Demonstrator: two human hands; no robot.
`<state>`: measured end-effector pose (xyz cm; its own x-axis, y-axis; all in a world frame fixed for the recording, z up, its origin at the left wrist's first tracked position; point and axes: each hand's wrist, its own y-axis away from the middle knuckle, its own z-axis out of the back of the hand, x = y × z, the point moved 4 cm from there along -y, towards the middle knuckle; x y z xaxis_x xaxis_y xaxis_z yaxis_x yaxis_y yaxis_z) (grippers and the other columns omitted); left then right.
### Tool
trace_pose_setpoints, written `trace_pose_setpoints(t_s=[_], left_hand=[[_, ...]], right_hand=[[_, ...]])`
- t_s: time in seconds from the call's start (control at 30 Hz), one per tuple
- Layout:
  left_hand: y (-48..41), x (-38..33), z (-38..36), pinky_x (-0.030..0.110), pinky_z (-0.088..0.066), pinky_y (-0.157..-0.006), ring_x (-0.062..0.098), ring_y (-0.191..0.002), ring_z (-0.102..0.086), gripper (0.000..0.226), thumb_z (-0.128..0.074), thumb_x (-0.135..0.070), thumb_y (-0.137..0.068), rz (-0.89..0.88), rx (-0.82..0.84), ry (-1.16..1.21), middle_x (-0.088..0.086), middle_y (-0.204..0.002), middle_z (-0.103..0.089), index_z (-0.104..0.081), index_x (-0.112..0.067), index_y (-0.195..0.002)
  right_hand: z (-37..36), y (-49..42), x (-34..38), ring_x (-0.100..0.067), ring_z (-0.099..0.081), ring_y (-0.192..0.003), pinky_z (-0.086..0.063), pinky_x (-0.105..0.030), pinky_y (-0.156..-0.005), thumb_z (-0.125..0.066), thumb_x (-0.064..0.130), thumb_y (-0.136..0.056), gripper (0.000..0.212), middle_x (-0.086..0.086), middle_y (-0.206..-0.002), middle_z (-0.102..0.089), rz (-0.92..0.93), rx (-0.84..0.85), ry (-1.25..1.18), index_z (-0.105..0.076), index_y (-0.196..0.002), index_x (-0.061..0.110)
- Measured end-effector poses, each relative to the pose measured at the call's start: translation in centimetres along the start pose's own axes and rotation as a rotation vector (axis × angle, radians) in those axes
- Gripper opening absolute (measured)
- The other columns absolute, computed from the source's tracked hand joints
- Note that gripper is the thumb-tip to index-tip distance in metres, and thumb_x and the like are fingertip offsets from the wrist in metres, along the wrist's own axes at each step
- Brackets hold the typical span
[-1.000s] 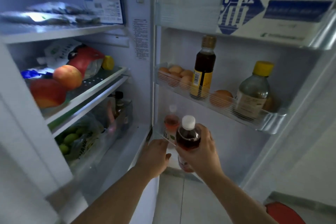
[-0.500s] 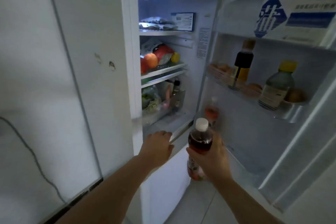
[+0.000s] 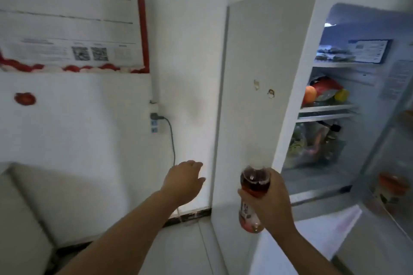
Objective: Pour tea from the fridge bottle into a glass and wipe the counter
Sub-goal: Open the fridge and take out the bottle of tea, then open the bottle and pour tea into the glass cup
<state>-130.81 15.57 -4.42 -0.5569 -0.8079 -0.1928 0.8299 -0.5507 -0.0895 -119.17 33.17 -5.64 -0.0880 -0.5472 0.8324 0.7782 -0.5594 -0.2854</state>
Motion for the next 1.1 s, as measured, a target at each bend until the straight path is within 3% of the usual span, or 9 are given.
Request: trace_pose_setpoints(t_s=[0.23, 0.57, 0.9, 1.1], left_hand=[[5.3, 12.7, 4.1, 0.035, -0.033, -0.109, 0.021, -0.133, -0.04, 0.05, -0.039, -0.034, -0.098, 0.269, -0.056, 0.003, 0.004, -0.147, -0.04, -0.031, -0.016, -0.144], [12.7, 28.3, 8.1, 0.035, -0.034, -0.107, 0.023, -0.131, -0.041, 0.049, -0.039, -0.035, -0.097, 0.556, -0.104, -0.02, 0.005, -0.146, -0.041, -0.032, -0.016, -0.143], [20.1, 40.6, 11.9, 0.037, -0.039, -0.104, 0.024, -0.126, -0.045, 0.046, -0.04, -0.033, -0.097, 0.798, -0.176, -0.032, 0.006, -0.14, -0.046, -0.039, -0.014, -0.139], [22.7, 46.3, 13.1, 0.036, -0.034, -0.107, 0.023, -0.132, -0.039, 0.049, -0.039, -0.036, -0.098, 0.966, -0.221, -0.028, 0.003, -0.146, -0.04, -0.033, -0.017, -0.143]], right_hand=[[-12.2, 0.3, 7.4, -0.013, -0.054, -0.097, -0.042, -0.026, -0.084, -0.083, 0.026, -0.063, 0.06, 0.007, -0.106, -0.054, 0.16, 0.226, -0.093, -0.046, -0.111, 0.025], [-28.0, 3.6, 17.5, -0.01, -0.05, -0.1, -0.038, -0.022, -0.084, -0.082, 0.029, -0.065, 0.069, 0.005, -0.115, -0.051, 0.319, 0.457, -0.172, -0.043, -0.121, 0.02], [-41.0, 7.2, 26.9, -0.011, -0.053, -0.097, -0.043, -0.025, -0.085, -0.083, 0.03, -0.064, 0.064, 0.005, -0.112, -0.056, 0.497, 0.641, -0.246, -0.047, -0.116, 0.022], [-49.3, 8.4, 30.8, -0.011, -0.054, -0.099, -0.043, -0.025, -0.083, -0.083, 0.033, -0.061, 0.066, 0.007, -0.11, -0.055, 0.587, 0.822, -0.286, -0.047, -0.116, 0.024]])
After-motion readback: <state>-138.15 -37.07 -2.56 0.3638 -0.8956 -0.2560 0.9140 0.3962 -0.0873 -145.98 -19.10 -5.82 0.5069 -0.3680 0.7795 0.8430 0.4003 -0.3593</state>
